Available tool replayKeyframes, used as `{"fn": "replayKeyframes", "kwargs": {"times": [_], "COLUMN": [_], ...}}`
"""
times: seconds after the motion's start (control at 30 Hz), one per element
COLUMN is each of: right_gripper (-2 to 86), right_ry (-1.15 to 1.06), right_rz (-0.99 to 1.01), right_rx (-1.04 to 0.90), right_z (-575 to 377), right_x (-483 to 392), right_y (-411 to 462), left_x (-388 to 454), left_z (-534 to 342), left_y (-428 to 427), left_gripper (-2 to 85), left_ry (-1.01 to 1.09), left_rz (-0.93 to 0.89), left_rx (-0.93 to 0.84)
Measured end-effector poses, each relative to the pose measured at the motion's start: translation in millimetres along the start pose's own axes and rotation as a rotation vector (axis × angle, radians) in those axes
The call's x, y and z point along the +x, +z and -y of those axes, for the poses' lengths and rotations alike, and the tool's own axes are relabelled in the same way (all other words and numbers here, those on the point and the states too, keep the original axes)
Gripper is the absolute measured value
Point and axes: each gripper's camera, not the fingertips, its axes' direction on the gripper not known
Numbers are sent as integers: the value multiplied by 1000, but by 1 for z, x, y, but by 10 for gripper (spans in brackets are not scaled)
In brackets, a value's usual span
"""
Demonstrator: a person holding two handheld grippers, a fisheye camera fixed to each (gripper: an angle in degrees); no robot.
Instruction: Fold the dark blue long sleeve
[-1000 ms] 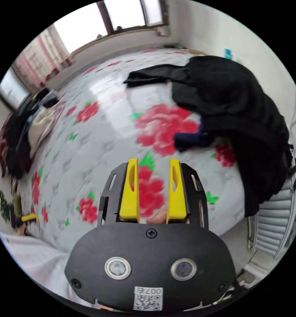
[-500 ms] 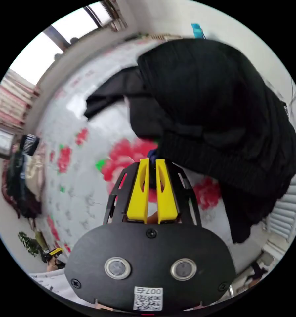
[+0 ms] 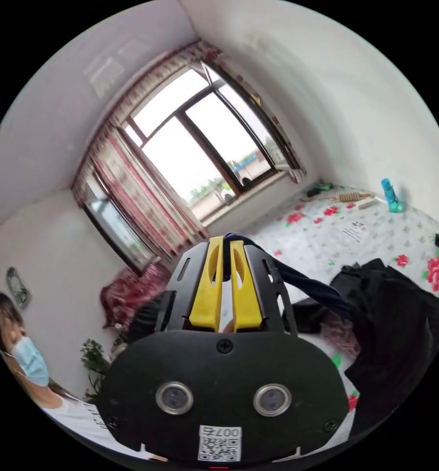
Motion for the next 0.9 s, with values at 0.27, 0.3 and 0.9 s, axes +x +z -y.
{"fn": "replayKeyframes", "kwargs": {"times": [0.27, 0.3, 0.9], "right_gripper": [-3, -3, 7], "right_ry": [-256, -310, -662], "right_rz": [118, 190, 814], "right_rx": [88, 109, -2], "right_z": [36, 38, -129], "right_x": [-187, -219, -736], "right_y": [-97, -112, -68], "left_x": [-45, -47, -153], "left_z": [-45, -47, -179], "left_y": [-62, -68, -200], "left_gripper": [-8, -8, 119], "left_ry": [-27, -24, 297], "left_rz": [-195, -203, -456], "left_rx": [202, 218, 738]}}
